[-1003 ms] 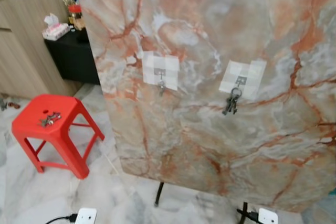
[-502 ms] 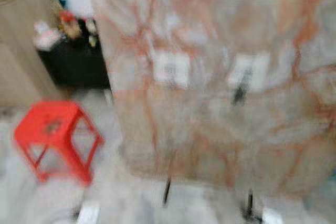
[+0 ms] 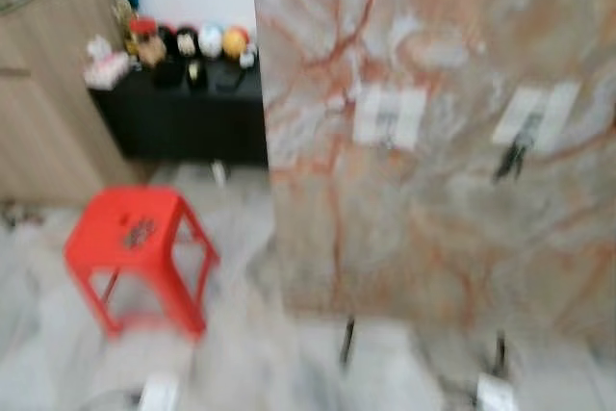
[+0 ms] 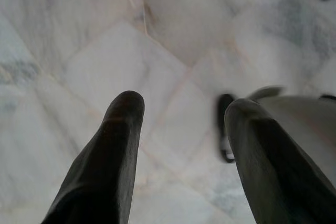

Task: Hang keys on a hook

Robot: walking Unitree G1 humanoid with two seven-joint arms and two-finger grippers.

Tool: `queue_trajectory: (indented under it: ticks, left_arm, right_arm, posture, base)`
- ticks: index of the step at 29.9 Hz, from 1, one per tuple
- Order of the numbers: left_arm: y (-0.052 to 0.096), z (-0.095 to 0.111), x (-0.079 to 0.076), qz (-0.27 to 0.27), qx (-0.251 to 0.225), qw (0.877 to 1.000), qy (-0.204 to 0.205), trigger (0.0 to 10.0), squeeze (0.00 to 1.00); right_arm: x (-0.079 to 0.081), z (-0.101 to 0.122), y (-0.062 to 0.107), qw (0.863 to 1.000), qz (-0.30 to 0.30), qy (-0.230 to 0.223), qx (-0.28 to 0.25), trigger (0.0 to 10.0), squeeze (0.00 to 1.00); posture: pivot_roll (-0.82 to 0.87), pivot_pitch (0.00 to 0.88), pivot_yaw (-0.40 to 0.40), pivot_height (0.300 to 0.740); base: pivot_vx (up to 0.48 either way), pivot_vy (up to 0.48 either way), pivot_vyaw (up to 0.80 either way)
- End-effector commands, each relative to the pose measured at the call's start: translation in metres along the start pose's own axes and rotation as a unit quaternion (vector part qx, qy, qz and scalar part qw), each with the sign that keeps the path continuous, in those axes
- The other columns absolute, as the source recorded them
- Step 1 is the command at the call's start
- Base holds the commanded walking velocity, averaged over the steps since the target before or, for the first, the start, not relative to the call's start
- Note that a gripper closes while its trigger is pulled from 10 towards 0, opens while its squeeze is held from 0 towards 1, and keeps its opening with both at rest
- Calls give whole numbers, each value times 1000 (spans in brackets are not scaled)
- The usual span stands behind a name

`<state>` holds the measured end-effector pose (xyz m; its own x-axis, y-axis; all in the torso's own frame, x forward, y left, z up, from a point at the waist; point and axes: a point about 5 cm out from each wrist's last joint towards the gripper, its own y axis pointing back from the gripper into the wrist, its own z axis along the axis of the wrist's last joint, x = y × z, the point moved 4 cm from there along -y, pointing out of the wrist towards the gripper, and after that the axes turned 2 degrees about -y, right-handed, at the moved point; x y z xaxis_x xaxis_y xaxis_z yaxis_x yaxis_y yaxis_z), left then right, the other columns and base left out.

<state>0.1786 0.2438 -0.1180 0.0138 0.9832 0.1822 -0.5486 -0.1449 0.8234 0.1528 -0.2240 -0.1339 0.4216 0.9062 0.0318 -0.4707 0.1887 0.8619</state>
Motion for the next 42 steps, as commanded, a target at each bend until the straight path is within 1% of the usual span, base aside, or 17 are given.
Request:
queue_trajectory:
  ticks: [1, 16, 22, 42]
  left_arm:
    - [1, -3, 7, 10, 6, 1000, 1, 10000, 0]
    - [1, -5, 5, 9, 7, 1000, 4, 10000, 0]
    - [1, -6, 4, 10, 7, 1000, 5, 10000, 0]
    - [1, -4, 5, 11, 6, 1000, 6, 10000, 0]
  right_arm:
    - [9, 5, -1, 1000, 11, 4, -7, 10000, 0]
    - [9, 3, -1, 1000, 11, 8, -7, 10000, 0]
    - [8, 3, -1, 1000, 14, 16, -4, 10000, 0]
    - [10, 6, -1, 1000, 20, 14, -11, 10000, 0]
  posture:
    - [33, 0, -49, 740]
    - [44, 0, -66, 740]
    - [46, 0, -68, 740]
    - [48, 0, -71, 740]
  base:
    - [0, 442, 0]
    - [0, 444, 0]
    - [0, 444, 0]
    - [0, 443, 0]
